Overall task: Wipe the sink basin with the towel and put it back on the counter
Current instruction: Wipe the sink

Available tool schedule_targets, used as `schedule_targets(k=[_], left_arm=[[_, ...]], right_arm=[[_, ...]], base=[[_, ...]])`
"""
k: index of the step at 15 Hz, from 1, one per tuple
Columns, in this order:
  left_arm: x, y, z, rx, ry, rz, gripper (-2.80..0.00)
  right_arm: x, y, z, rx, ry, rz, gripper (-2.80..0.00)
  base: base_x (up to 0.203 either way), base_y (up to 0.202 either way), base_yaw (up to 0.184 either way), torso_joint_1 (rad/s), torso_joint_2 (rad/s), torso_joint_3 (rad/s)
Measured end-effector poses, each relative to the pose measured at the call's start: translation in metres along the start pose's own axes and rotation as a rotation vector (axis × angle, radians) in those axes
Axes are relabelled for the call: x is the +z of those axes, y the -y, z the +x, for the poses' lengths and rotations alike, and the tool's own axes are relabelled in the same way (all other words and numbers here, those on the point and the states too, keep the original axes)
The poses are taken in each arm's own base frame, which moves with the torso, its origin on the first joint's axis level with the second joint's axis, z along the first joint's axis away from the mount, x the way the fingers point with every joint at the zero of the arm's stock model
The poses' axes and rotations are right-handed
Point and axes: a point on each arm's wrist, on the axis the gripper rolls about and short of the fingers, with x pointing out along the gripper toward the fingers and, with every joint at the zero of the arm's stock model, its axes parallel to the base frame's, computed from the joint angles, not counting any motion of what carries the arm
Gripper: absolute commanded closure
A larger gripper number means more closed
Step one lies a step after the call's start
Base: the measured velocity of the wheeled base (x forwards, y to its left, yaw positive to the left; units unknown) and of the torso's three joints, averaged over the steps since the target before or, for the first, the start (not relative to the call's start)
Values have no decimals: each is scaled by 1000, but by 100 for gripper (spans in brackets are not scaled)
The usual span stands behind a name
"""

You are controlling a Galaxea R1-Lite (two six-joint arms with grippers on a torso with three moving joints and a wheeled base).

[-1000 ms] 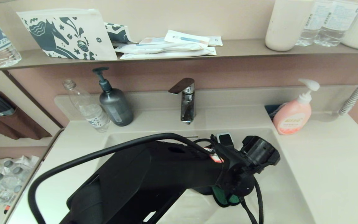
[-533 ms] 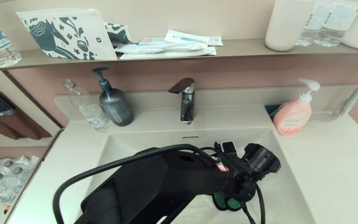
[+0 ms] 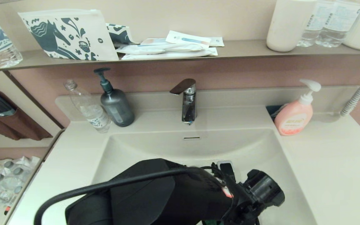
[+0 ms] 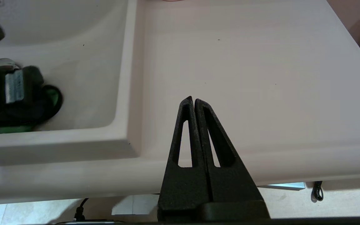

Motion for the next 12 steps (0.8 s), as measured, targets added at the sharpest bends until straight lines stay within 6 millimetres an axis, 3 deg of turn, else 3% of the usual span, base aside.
schedule_targets(k=[2, 5, 8, 12], left_arm=[[-16, -11, -5, 28, -33, 25, 0], [-25, -31, -15, 61, -72, 51, 0], [-26, -49, -16, 78, -83, 49, 0], [-11, -77, 0, 104, -78, 47, 0]], right_arm=[[0, 0, 0, 0, 0, 0, 0], [0, 0, 0, 0, 0, 0, 0], [0, 0, 0, 0, 1, 0, 0], [0, 0, 0, 0, 1, 0, 0]], base=[[0, 0, 0, 0, 0, 0], [0, 0, 0, 0, 0, 0], [0, 0, 0, 0, 0, 0], [0, 0, 0, 0, 0, 0]])
